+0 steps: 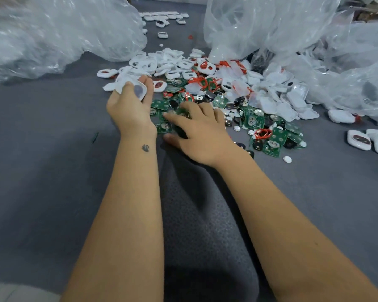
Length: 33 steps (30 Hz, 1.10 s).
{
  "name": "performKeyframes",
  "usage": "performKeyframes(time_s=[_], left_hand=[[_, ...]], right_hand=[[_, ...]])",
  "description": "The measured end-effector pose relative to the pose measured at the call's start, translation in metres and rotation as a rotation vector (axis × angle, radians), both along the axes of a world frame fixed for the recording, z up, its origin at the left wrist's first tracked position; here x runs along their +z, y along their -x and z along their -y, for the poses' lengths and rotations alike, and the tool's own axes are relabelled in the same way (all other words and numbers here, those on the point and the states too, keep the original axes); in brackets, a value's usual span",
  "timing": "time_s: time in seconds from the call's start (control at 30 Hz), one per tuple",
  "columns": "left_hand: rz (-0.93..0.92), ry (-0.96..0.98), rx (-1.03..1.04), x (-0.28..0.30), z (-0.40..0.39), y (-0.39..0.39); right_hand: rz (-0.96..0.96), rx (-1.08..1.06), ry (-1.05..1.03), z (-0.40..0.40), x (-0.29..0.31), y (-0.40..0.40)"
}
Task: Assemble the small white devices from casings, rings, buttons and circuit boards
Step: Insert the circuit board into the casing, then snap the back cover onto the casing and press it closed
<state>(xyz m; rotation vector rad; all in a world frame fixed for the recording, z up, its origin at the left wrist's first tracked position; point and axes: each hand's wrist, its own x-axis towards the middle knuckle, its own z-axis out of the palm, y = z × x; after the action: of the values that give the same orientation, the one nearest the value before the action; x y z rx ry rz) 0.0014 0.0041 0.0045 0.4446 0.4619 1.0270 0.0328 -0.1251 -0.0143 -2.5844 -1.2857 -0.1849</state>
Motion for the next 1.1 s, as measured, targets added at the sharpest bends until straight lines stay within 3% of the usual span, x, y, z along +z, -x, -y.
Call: performKeyframes(time_s=[0.13,0.33,0.5,0.63,0.73,0.8,0.93,1.1], left_hand=[[0.005,0.022,0.014,0.000,-0.002,0.001],[-0.063,0.007,-0.078,0.000,0.003,-0.004],[-0.170,-0.088,-0.249,-0.002,0.017,-0.015],[-0.168,-0.183,-0.432,-0.003,0.027,-0.018],[-0.274,-0.301,-0.606,-0.004,0.037,-0.019],[-0.365,-0.354,-0.668,-0.003,0.043,-0.020],[-0.360,-0.370,-0.722,-0.001,0.053,-0.019],[-0.394,-0.440,-0.753,-0.003,0.061,-0.020]], right_hand=[[0.011,-0.013,-0.061,-0.003,0.000,0.000],[-0.135,0.014,-0.222,0.007,0.002,-0.002],[-0.538,0.110,-0.754,0.020,0.013,0.006],[-0.758,-0.007,-1.051,0.030,0.023,-0.003],[-0.890,-0.110,-1.227,0.038,0.027,-0.009],[-0.856,-0.147,-1.249,0.042,0.027,-0.013],[-0.747,-0.128,-1.177,0.051,0.026,-0.022],[-0.795,-0.140,-1.214,0.058,0.026,-0.030]])
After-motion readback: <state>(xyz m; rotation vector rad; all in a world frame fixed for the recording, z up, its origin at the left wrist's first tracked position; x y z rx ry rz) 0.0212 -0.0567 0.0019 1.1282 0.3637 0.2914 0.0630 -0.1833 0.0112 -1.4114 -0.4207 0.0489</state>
